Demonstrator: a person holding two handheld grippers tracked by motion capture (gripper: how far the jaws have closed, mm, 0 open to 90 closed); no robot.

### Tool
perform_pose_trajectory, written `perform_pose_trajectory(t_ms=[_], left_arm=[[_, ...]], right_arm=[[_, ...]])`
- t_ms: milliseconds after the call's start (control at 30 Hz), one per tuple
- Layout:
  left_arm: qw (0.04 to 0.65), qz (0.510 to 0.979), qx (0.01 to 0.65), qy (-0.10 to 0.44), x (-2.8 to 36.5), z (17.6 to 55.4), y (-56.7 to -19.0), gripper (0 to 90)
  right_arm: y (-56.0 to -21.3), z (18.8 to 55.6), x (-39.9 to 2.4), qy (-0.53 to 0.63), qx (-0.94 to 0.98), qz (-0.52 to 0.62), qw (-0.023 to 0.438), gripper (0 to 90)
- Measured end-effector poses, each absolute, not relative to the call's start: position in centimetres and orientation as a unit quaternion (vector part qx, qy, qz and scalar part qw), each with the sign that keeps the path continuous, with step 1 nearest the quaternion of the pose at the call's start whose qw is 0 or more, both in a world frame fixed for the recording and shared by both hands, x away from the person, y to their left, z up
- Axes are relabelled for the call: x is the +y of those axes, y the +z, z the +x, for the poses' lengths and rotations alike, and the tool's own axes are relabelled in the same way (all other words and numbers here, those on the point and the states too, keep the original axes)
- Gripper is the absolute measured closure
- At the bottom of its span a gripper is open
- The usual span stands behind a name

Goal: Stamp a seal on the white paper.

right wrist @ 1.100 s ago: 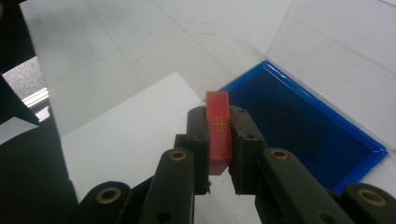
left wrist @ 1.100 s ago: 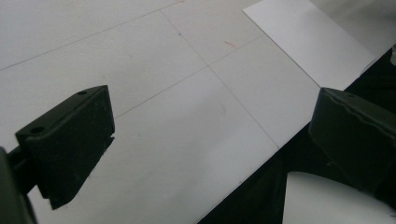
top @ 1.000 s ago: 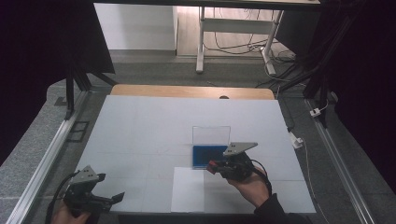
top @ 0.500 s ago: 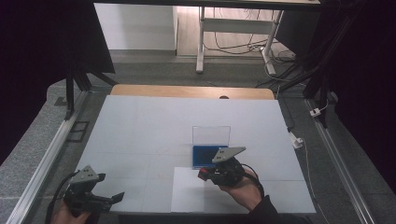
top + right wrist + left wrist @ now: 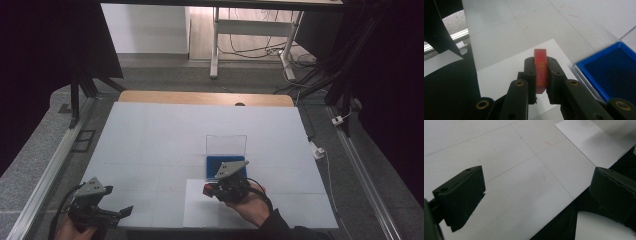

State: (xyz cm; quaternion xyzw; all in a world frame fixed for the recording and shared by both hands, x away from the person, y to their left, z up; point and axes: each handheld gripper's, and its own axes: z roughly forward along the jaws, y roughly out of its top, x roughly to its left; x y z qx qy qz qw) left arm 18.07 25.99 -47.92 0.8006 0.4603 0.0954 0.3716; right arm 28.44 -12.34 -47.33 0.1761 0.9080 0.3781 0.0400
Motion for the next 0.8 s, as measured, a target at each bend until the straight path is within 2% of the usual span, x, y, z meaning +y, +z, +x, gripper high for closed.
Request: perform_pose_trajectory(t_ms=[800], left_arm=[[0.371,0.801,0.460,0.097,26.0,18.0,-47.9,1.2]], right_arm=[[-50.5,28.5,-10.2,0.334,0.930,0.145,0.036,79.8]])
